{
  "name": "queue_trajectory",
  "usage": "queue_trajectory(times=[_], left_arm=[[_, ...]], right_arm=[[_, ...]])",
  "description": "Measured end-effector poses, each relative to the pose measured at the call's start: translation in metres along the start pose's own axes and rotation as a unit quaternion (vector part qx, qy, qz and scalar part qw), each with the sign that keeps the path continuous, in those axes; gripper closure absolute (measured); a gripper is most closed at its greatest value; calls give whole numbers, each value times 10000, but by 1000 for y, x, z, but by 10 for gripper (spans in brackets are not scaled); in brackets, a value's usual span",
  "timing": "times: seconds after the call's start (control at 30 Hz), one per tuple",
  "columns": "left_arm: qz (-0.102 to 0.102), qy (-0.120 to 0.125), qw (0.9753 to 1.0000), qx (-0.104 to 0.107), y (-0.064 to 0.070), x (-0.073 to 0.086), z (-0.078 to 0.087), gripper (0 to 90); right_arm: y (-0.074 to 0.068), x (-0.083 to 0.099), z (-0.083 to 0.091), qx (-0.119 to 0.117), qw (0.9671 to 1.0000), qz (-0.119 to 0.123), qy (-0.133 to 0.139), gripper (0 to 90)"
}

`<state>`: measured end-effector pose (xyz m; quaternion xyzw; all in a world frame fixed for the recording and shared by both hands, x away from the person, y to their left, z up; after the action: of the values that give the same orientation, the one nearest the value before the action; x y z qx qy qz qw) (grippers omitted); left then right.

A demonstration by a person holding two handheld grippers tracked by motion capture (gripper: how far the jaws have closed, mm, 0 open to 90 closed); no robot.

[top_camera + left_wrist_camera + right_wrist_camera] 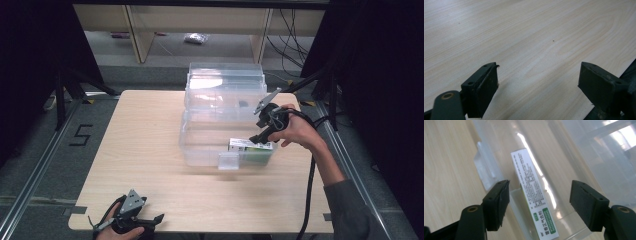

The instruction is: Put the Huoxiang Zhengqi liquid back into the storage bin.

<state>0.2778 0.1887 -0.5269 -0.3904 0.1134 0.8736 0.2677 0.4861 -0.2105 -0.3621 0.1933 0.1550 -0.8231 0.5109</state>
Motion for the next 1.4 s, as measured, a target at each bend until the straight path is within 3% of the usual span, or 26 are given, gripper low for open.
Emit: queue_trajectory(times=[0.07,0.1,0.23,0.37,0.4,0.43,0.47,0.53,0.6,0.63,0.7,0.87,0.9,1.0,1.03,1.13,1.17,1.23,1.4], left_arm=[[-154,-86,9998,10,-2,0,1,155],[18,-19,10000,9,0,-1,0,155],[46,25,10000,-2,0,0,-1,155],[-3,-31,10000,18,0,-1,0,155],[-15,-9,10000,22,0,-1,0,155],[-115,-77,9999,16,-1,0,1,155],[10,34,10000,15,0,-1,0,155],[5,-25,10000,1,0,-1,0,155],[-143,-85,9999,19,-1,0,1,155],[49,17,10000,-4,1,-1,0,155],[6,8,10000,-1,0,-1,0,155],[23,32,10000,-14,0,-1,0,155],[11,39,10000,0,0,-1,0,155],[-17,37,10000,-79,-1,-1,0,155],[0,16,10000,-64,-1,-1,1,155],[-66,-13,10000,-72,-1,-1,0,155],[-54,-4,10000,-68,-1,-1,1,155],[-78,-11,9999,-82,-1,-1,1,155],[-43,12,10000,-79,-1,-1,0,155]], right_arm=[[-2,4,1,55,9998,-129,119,277],[-3,7,1,37,9996,-190,184,279],[-7,13,0,146,9990,-242,359,256],[-16,19,0,267,9961,-550,635,245],[-19,21,-1,394,9942,-533,846,254],[-19,21,-1,394,9942,-533,846,254],[-23,26,-2,407,9935,-370,993,255],[-26,27,-2,412,9920,-498,1081,248],[-31,32,-1,433,9912,-572,1111,247],[-32,33,0,429,9911,-540,1140,247],[-36,37,1,533,9890,-611,1237,234],[-42,44,2,485,9861,-681,1434,224],[-46,46,2,541,9839,-854,1474,222],[-50,51,2,538,9811,-996,1568,214],[-51,52,1,602,9777,-1022,1734,213],[-55,57,2,578,9762,-1102,1775,199],[-55,58,1,629,9763,-991,1820,196],[-59,60,0,609,9748,-1126,1828,196],[-70,64,-5,608,9724,-1142,1944,197]])
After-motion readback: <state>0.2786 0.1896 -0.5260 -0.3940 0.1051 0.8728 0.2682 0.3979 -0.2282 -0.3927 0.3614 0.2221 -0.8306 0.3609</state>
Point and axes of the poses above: each handheld gripper's, and its own axes: z roughly backward along the jaws, x roughly out of its underside, y roughly to its right, the point moved 2 cm from there along -z, roughly forward along the jaws, and after that the axes turned 8 degrees about -x, right-handed, at the moved point
